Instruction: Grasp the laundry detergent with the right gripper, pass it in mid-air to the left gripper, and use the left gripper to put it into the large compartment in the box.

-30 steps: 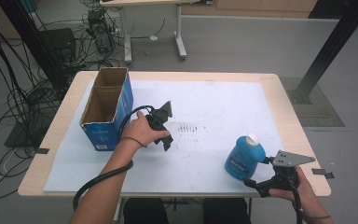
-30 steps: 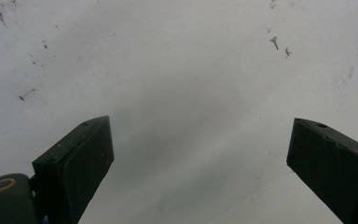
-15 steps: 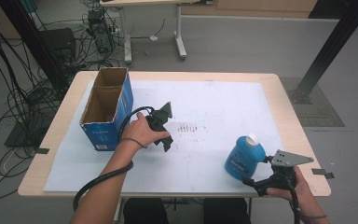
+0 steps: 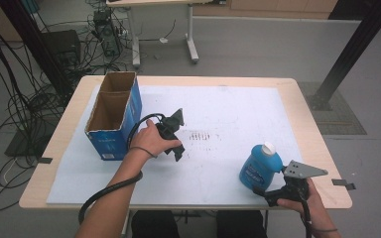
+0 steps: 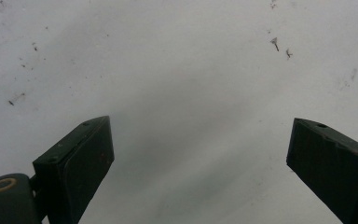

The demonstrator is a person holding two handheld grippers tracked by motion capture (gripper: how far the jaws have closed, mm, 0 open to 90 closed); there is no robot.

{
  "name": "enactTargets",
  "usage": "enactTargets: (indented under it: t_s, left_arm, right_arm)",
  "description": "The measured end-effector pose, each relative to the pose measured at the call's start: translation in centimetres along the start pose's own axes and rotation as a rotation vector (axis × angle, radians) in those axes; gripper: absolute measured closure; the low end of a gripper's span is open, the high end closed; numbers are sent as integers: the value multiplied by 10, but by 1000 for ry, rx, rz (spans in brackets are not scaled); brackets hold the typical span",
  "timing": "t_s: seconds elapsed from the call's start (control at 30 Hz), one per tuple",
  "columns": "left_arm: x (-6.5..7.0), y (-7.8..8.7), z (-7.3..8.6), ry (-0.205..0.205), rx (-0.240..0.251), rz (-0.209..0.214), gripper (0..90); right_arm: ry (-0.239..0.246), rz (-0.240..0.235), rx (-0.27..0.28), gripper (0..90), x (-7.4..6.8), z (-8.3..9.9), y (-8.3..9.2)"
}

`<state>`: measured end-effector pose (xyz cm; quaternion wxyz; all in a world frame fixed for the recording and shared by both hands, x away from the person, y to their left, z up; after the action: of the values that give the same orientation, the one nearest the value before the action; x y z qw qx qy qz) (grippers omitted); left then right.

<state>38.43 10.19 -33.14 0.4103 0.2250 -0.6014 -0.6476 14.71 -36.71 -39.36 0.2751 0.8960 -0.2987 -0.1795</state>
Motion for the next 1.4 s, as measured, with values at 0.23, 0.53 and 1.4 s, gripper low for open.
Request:
enactTargets:
  t_s: [0.23, 0.53, 1.4]
  left_arm:
    - [1, -1, 0, -4, 2, -1, 77]
    - [3, -4, -2, -8, -5, -9, 77]
    - [2, -2, -1, -5, -4, -11, 78]
  right_arm:
    - [-11, 7, 35, 43, -2, 4, -7]
    - [-22, 16, 65, 67, -3, 11, -11]
    - [-6, 23, 78, 210, -5, 14, -18]
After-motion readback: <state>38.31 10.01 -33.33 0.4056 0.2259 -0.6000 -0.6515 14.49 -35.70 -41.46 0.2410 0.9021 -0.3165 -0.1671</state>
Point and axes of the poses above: each handheld gripper's, and its own axes: y roughly backward along the jaws, z roughly out of its underside, x roughly to its right, the point moved 3 cm from there along -y, roughly forward along the jaws, and after that the axes turned 7 degrees about -x, right-handed, at the moved point
